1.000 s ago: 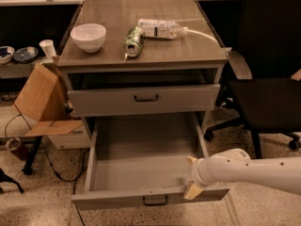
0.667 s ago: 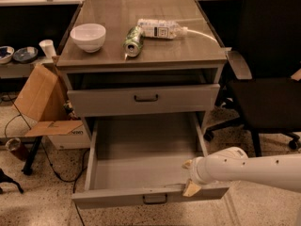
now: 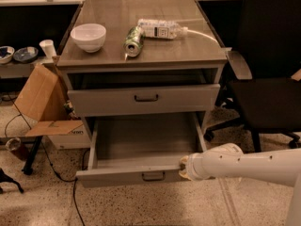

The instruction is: Close middle drawer

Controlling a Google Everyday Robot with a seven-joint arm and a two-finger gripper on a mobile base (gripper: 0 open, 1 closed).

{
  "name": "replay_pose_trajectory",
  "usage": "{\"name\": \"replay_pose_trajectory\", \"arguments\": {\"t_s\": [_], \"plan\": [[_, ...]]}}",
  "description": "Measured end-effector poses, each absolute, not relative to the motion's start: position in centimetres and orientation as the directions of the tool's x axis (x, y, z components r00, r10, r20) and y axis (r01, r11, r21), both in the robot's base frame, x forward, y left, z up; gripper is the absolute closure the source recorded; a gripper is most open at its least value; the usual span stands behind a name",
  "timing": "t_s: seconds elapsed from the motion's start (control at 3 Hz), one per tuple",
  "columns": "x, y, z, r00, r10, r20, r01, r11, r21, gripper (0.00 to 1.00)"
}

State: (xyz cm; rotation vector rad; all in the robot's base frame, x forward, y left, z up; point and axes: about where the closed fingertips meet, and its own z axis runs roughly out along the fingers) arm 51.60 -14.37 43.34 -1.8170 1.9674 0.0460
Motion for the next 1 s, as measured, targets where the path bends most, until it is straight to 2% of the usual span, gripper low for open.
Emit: {"name": "replay_pose_trajectory", "arguments": {"t_s": [0.67, 1.0], "plan": [[54.9, -14.1, 45.1, -0.031, -0.928, -0.370, -0.921, 0.171, -0.351, 0.10], [56.1, -13.9, 46.6, -0.035, -0.924, -0.380, -0.902, 0.193, -0.386, 0.00]]}}
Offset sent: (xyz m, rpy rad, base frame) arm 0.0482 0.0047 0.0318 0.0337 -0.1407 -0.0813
